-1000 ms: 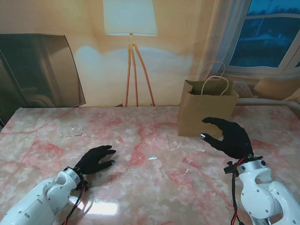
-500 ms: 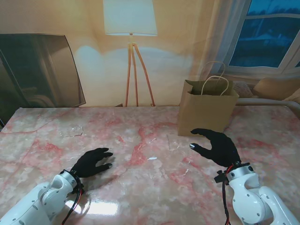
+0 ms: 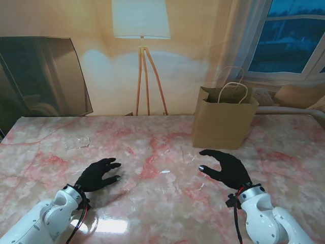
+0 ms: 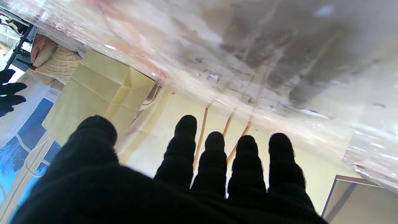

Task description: Fold the socks and the shorts into the kraft paper bag

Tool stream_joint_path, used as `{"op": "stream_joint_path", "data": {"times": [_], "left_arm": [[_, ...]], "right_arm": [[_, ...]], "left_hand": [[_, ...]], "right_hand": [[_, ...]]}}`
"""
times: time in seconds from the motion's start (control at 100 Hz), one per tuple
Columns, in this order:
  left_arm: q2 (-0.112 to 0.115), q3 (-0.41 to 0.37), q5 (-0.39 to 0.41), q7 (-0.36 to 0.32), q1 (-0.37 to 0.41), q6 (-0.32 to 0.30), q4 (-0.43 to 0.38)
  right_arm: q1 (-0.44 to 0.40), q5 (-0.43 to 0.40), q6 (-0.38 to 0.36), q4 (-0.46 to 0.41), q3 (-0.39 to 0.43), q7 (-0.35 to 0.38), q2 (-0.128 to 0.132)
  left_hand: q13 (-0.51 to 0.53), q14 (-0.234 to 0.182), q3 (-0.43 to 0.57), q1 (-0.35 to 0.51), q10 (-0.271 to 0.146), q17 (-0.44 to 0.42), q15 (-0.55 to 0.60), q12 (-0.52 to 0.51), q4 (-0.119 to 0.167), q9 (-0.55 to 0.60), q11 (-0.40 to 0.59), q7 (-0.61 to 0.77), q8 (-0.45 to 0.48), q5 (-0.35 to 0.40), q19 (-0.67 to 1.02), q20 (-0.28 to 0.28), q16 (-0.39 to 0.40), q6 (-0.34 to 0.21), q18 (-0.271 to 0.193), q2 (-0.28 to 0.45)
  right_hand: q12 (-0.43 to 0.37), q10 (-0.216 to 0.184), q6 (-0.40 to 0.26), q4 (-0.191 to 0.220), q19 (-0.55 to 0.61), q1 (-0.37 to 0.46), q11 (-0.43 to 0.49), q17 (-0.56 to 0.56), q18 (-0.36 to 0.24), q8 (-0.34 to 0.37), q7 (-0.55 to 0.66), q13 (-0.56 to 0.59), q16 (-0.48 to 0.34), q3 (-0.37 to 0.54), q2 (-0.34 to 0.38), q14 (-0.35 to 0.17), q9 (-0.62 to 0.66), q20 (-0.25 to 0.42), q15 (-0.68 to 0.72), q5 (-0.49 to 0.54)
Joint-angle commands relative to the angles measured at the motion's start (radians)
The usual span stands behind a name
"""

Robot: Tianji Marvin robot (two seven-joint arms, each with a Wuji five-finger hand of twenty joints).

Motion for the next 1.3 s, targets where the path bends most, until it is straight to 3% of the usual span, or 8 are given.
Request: {"op": "stream_joint_path", "data": {"times": [0.0, 0.18, 0.52, 0.64, 0.79, 0.91, 1.02, 1.29], "left_arm": [[-0.002, 0.000, 0.006, 0.008, 0.005, 0.000, -0.008], [-0.003, 0.004, 0.011, 0.015, 0.008, 0.006, -0.017], [-0.006, -0.018, 0.024, 0.036, 0.047, 0.023, -0.067], [-0.006, -0.032, 0.031, 0.038, 0.066, 0.028, -0.091], [-0.005, -0.051, 0.045, 0.042, 0.097, 0.034, -0.126], [-0.007, -0.057, 0.058, 0.070, 0.115, 0.025, -0.136], [-0.008, -0.064, 0.064, 0.082, 0.135, 0.015, -0.149], [-0.016, -0.088, 0.061, 0.104, 0.194, 0.013, -0.219]], "right_arm": [[-0.004, 0.001, -0.002, 0.017, -0.014, 0.003, -0.002], [0.007, 0.020, 0.000, 0.035, -0.042, 0.028, 0.002], [0.015, 0.039, 0.004, 0.046, -0.097, 0.051, 0.005], [0.009, 0.038, 0.010, 0.036, -0.108, 0.068, 0.008], [-0.006, 0.037, 0.020, 0.014, -0.112, 0.087, 0.011], [-0.011, 0.025, 0.011, 0.012, -0.116, 0.065, 0.009], [-0.022, 0.023, 0.006, 0.004, -0.117, 0.046, 0.006], [-0.058, 0.016, 0.011, -0.038, -0.110, 0.003, -0.001]], "left_hand": [[0.029, -0.004, -0.018, 0.007, 0.022, 0.005, -0.002, -0.007, 0.036, 0.023, -0.006, -0.003, 0.003, 0.005, 0.016, 0.023, 0.012, 0.015, -0.036, -0.012], [0.032, -0.001, 0.082, 0.000, 0.025, 0.004, 0.005, -0.001, 0.061, 0.027, -0.003, 0.004, 0.006, 0.007, 0.037, 0.032, 0.017, 0.021, -0.036, -0.045], [0.049, 0.039, 0.239, -0.030, 0.019, 0.036, 0.006, 0.000, 0.089, 0.024, -0.007, 0.012, 0.023, -0.023, 0.048, 0.036, 0.020, -0.007, 0.057, -0.094], [0.077, 0.069, 0.279, -0.032, 0.020, 0.058, 0.019, 0.004, 0.093, 0.028, -0.008, 0.016, 0.030, -0.023, 0.079, 0.052, 0.034, -0.012, 0.095, -0.120], [0.120, 0.083, 0.289, -0.034, 0.023, 0.103, 0.038, 0.010, 0.076, 0.039, -0.005, 0.022, 0.038, -0.025, 0.129, 0.075, 0.050, -0.015, 0.103, -0.145], [0.159, 0.065, 0.256, -0.051, 0.041, 0.114, 0.056, 0.022, 0.033, 0.082, 0.012, 0.060, 0.063, 0.018, 0.155, 0.086, 0.062, 0.020, 0.050, -0.162], [0.187, 0.062, 0.222, -0.056, 0.053, 0.110, 0.067, 0.039, 0.005, 0.131, 0.031, 0.080, 0.077, 0.032, 0.153, 0.084, 0.067, 0.028, 0.044, -0.155], [0.251, 0.086, 0.187, -0.064, 0.052, 0.105, 0.105, 0.067, 0.000, 0.195, 0.045, 0.127, 0.111, 0.052, 0.182, 0.099, 0.097, 0.018, 0.091, -0.130]], "right_hand": [[-0.014, 0.001, 0.005, 0.060, -0.007, -0.007, -0.013, -0.025, -0.041, -0.004, -0.018, -0.023, -0.021, -0.020, 0.010, -0.031, -0.032, -0.031, -0.026, -0.027], [-0.020, 0.005, 0.009, 0.084, -0.043, 0.011, -0.024, -0.036, -0.067, -0.006, -0.023, -0.036, -0.031, 0.017, 0.007, -0.025, -0.040, -0.053, -0.032, -0.029], [-0.026, 0.013, 0.017, 0.146, -0.073, 0.002, -0.036, -0.068, -0.048, -0.007, -0.036, -0.083, -0.048, 0.138, 0.002, -0.012, -0.074, -0.072, -0.043, -0.057], [-0.029, 0.016, 0.006, 0.163, -0.087, -0.004, -0.045, -0.103, 0.021, -0.007, -0.045, -0.130, -0.050, 0.164, -0.003, 0.033, -0.112, -0.077, -0.049, -0.086], [-0.027, 0.022, 0.019, 0.165, -0.089, -0.004, -0.044, -0.128, 0.073, -0.005, -0.060, -0.160, -0.045, 0.168, -0.015, 0.054, -0.158, -0.078, -0.047, -0.134], [-0.030, 0.033, 0.086, 0.156, -0.106, -0.014, -0.040, -0.081, -0.067, -0.010, -0.075, -0.137, -0.069, 0.181, -0.031, -0.031, -0.137, -0.109, -0.058, -0.115], [-0.033, 0.046, 0.098, 0.110, -0.121, -0.041, -0.045, -0.056, -0.124, -0.008, -0.076, -0.127, -0.077, 0.141, -0.037, -0.021, -0.130, -0.140, -0.050, -0.103], [-0.025, 0.047, 0.089, 0.072, -0.098, -0.069, -0.030, -0.071, -0.073, 0.008, -0.062, -0.102, -0.067, 0.048, -0.010, 0.008, -0.106, -0.149, -0.029, -0.074]]}}
